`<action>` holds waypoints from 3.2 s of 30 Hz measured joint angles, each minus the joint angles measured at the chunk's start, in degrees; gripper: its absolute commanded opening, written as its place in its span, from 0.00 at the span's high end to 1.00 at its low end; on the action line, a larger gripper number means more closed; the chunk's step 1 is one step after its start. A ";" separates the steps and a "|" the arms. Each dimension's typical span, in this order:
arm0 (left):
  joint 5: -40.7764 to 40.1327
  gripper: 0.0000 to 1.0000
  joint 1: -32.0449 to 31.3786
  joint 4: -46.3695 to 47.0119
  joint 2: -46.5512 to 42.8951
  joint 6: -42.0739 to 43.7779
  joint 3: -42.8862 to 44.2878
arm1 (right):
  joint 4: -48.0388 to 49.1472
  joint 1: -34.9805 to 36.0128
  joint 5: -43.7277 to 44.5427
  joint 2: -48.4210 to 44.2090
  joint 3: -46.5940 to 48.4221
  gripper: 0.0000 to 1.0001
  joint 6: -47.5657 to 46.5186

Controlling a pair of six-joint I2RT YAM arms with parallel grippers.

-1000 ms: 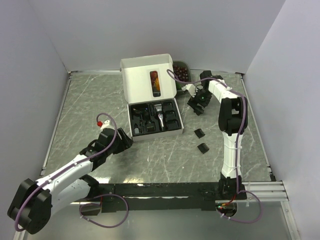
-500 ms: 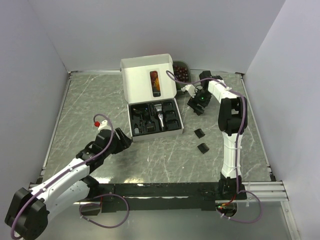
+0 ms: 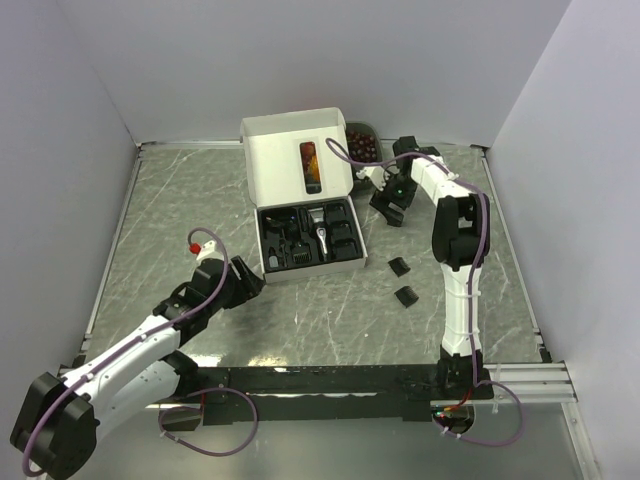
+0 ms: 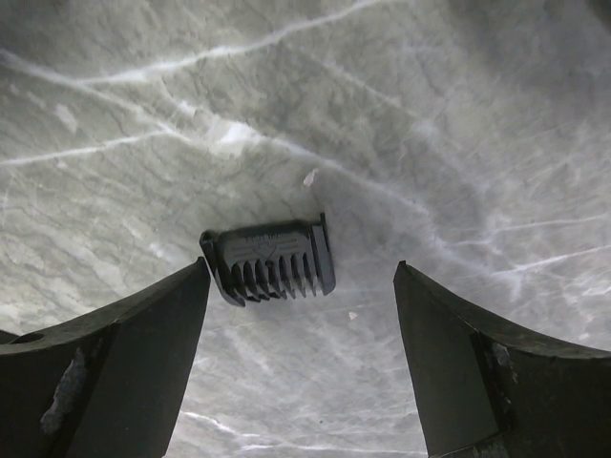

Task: Sort the hair-cutting tools

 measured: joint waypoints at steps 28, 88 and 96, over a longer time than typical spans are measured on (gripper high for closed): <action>-0.13 0.34 -0.02 -2.25 -0.98 -0.09 0.00 | -5.09 0.59 -0.37 2.27 2.43 0.59 -1.14; -15.06 0.60 -1.90 0.28 25.29 -3.43 16.63 | 17.53 13.97 7.63 -28.44 -19.32 0.59 26.71; -14.80 0.73 -1.90 3.82 27.85 -3.43 16.63 | 17.49 13.97 7.61 -28.44 -19.65 0.59 27.06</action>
